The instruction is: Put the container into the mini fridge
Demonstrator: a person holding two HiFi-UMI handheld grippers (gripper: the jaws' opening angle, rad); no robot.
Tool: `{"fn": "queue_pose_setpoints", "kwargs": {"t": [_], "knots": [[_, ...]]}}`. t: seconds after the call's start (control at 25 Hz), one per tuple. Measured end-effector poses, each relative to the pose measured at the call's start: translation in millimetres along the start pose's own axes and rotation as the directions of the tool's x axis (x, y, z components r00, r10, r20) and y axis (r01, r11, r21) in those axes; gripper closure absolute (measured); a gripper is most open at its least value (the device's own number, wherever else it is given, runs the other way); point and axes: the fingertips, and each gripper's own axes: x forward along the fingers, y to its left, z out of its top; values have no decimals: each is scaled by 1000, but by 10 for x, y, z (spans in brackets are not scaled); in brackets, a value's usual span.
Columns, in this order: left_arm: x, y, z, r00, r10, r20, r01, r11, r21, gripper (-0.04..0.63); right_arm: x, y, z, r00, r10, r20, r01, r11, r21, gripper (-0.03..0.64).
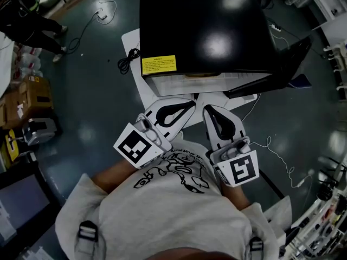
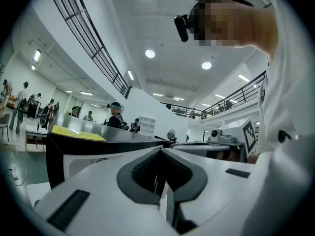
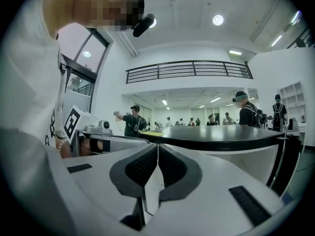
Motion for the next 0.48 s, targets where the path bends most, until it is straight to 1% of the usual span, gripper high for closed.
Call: {"fn": "queue_pose_setpoints", "kwargs": {"t": [0.48], "knots": [[-26,12,11,1000,4,3,-4,1000,-4,581,17,25,26,1000,2,14,-2,1000,10,584]]}}
